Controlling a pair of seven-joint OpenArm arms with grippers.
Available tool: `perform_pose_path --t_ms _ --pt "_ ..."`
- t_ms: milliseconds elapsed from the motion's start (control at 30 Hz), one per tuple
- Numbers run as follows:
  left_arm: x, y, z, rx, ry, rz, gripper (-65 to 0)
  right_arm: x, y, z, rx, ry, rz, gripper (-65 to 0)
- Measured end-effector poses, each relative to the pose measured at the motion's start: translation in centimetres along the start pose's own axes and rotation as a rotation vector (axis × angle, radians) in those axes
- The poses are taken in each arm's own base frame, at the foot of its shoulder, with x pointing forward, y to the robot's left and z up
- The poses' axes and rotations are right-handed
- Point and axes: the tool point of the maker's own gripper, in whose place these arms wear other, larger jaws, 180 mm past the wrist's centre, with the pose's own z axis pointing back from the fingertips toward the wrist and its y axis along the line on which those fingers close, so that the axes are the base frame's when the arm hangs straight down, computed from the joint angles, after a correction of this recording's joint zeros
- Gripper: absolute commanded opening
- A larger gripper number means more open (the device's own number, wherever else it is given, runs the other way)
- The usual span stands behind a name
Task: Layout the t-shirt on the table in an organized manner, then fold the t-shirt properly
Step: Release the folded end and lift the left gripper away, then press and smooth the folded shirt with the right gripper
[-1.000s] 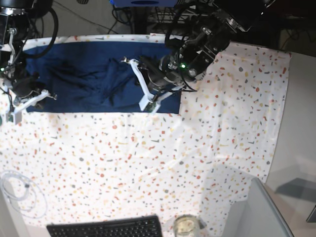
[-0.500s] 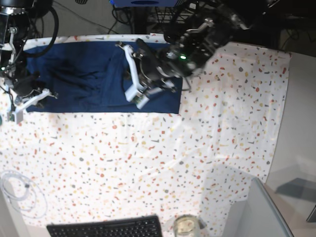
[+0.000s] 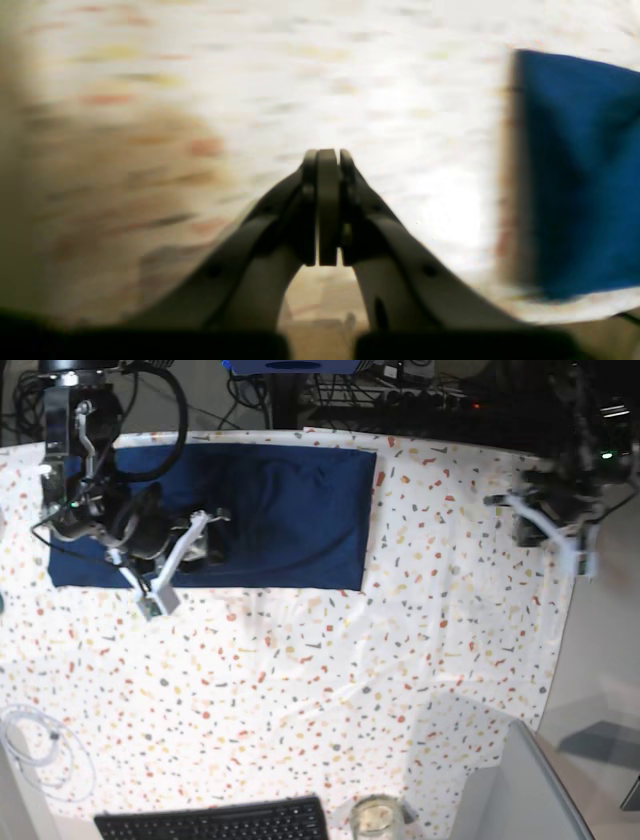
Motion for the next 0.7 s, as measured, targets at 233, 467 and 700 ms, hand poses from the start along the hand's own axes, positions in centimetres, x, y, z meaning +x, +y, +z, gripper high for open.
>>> perform_pose_path --t_ms 233,467,700 --pt "-1.7 7.7 5.0 0.152 -0.09 0.089 -65.0 0.6 -1.1 -1.9 0.001 0.022 -0.036 -18.6" --pt "-6.4 10.0 4.7 0.179 -0.006 0.214 -65.0 -1.0 -1.2 -3.1 0.012 0.076 -0.07 -22.1" --pt "-6.7 10.3 4.6 0.182 0.001 0.223 -65.0 -1.8 -1.9 -3.9 0.01 0.093 -0.102 -56.9"
